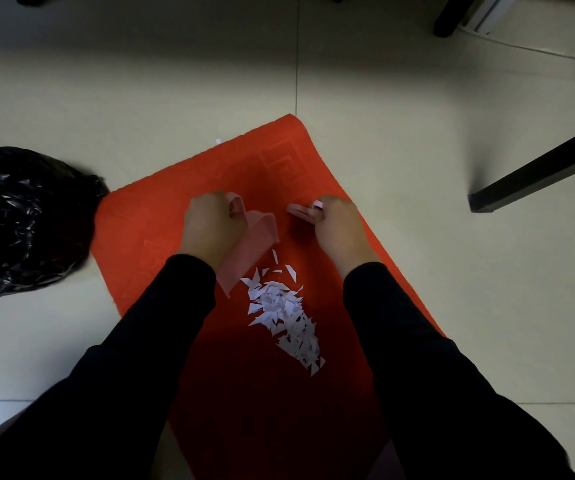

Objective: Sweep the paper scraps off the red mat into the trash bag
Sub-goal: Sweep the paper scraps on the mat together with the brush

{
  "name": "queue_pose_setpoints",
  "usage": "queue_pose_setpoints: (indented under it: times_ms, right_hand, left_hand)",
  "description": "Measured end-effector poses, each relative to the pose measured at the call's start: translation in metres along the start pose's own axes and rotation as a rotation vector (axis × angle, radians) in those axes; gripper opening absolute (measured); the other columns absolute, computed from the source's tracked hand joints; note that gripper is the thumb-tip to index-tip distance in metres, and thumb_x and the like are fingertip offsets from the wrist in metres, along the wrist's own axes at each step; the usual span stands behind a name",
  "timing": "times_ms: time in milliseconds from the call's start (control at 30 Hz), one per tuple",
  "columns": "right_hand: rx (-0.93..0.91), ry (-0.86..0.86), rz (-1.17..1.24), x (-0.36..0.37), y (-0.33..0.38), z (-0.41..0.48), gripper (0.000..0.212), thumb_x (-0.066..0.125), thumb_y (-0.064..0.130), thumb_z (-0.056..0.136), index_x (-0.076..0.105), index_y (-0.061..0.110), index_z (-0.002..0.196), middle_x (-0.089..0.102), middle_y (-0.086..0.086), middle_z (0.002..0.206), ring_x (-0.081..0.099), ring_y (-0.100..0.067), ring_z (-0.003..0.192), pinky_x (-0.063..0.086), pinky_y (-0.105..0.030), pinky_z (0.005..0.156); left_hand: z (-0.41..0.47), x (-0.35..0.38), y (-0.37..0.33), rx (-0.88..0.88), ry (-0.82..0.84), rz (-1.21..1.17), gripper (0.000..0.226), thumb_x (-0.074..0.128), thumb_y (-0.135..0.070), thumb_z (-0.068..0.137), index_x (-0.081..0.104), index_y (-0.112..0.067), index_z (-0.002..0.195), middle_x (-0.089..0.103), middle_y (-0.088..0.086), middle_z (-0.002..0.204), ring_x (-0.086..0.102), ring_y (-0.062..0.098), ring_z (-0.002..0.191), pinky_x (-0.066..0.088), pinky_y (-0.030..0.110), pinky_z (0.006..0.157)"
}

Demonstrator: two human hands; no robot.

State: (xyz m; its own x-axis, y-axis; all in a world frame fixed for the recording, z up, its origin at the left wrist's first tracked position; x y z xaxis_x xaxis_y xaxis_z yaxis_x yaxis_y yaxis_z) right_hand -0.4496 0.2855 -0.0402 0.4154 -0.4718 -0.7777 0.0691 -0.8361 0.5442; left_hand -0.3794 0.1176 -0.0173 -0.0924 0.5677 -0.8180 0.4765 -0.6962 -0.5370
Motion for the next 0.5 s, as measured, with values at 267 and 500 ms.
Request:
queue_pose_setpoints:
  times_ms: [267, 500]
  right_hand:
    - [-0.076, 0.192, -0.100, 0.032, 0.015, -0.005, 0.027, 0.040, 0.010, 0.097, 0.048, 0.012, 0.072, 0.059, -0.016, 0.098, 0.051, -0.020, 0.074, 0.027, -0.020, 0.058]
    - [-0.095, 0.344, -0.131, 0.035, 0.014, -0.024, 0.025, 0.046, 0.013, 0.096, 0.060, -0.001, 0.111, 0.060, -0.012, 0.105, 0.049, -0.014, 0.082, 0.029, -0.014, 0.055]
  left_hand:
    - [-0.010, -0.012, 0.025, -0.108, -0.080, -0.015, 0.040, 0.044, 0.001, 0.086, 0.030, -0.012, 0.051, 0.033, 0.004, 0.052, 0.037, 0.027, 0.056, 0.021, 0.031, 0.046]
    - [-0.023, -0.016, 0.037, -0.177, -0.140, -0.065, 0.039, 0.042, 0.002, 0.087, 0.030, -0.011, 0.051, 0.033, 0.004, 0.053, 0.031, 0.022, 0.049, 0.022, 0.024, 0.045]
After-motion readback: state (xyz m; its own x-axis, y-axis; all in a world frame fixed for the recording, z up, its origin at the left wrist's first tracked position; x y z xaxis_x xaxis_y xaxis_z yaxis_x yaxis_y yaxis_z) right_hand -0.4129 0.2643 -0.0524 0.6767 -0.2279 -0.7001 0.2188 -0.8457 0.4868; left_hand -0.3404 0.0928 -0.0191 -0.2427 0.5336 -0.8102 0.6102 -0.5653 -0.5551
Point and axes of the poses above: each hand's wrist, its own z-axis towards the middle knuckle, its own x-axis out of the palm, y = z × x, the point moved 7 cm from there along z, towards the middle knuckle
